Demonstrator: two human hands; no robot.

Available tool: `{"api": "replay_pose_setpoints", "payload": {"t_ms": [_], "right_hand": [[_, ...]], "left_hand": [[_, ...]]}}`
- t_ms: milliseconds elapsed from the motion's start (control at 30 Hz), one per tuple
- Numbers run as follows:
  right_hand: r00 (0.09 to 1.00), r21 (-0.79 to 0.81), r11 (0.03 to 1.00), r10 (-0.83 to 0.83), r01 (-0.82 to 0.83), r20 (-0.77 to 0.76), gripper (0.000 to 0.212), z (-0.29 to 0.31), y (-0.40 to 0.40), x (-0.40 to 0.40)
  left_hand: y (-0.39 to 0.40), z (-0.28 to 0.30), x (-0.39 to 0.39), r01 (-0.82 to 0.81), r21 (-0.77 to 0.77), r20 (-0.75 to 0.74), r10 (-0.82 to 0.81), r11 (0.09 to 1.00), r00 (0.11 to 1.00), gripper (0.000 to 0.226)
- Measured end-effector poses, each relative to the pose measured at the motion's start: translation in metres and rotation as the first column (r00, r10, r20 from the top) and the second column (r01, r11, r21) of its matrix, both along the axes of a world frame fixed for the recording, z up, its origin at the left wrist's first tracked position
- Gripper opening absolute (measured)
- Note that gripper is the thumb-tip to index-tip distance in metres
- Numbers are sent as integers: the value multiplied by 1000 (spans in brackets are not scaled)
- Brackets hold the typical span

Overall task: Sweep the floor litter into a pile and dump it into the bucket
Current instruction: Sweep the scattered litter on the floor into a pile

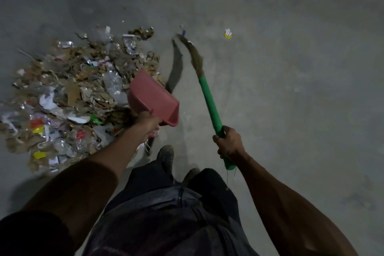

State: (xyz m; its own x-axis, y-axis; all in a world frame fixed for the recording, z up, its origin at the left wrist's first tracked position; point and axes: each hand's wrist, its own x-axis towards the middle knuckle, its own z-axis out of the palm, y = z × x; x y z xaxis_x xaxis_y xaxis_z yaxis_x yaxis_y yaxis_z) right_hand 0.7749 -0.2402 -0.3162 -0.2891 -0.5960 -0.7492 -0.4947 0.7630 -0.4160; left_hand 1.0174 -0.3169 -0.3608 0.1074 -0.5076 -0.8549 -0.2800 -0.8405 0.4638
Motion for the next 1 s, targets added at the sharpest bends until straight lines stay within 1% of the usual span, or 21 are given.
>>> {"api": "replay_pose_setpoints", "payload": {"t_ms": [100,167,233,267,367,467,567,600,700,767,833,900,933,1000], "right_hand": [[997,-45,996,-72,71,-18,19,10,-17,-18],[994,-69,992,-109,107,-26,21,12,-32,-35],[990,-85,986,-143,140,-22,23,12,-52,-56],[987,-91,984,-158,156,-18,24,11,-64,-67],[978,-103,973,-207,205,-6,26,3,-108,-105],[960,-85,956,-280,280,14,27,-15,-163,-143],[942,-37,942,-334,334,22,25,-37,-222,-180],[938,-17,938,-345,346,17,25,-42,-240,-191],[936,59,934,-352,351,9,27,-56,-291,-220],[951,120,944,-308,307,-4,29,-63,-321,-231],[984,172,969,-176,179,-32,31,-71,-344,-233],[997,212,977,41,-27,-64,31,-79,-361,-225],[985,219,966,159,-140,-73,29,-82,-368,-217],[927,217,911,371,-350,-61,30,-87,-379,-198]], "left_hand": [[-26,15,-18,4,-29,-31,-5,1000,1000,4],[-46,22,-30,14,-40,-33,-15,999,999,7],[-67,25,-43,11,-51,-48,-14,999,999,5],[-78,26,-51,-1,-59,-55,-3,998,998,3],[-116,23,-78,-28,-68,-51,25,997,998,7],[-158,21,-110,-75,-54,-61,72,996,996,9],[-197,18,-142,-123,-50,-46,120,991,992,27],[-209,18,-153,-140,-42,-52,138,989,989,26],[-241,18,-178,-176,5,-52,176,984,983,9],[-258,15,-189,-204,15,-45,204,979,978,13],[-269,15,-194,-210,1,-25,210,978,977,18],[-277,15,-194,-219,-21,-4,219,976,976,14],[-278,15,-192,-227,-32,5,228,973,974,11],[-277,11,-184,-254,-42,25,255,966,967,7]]}}
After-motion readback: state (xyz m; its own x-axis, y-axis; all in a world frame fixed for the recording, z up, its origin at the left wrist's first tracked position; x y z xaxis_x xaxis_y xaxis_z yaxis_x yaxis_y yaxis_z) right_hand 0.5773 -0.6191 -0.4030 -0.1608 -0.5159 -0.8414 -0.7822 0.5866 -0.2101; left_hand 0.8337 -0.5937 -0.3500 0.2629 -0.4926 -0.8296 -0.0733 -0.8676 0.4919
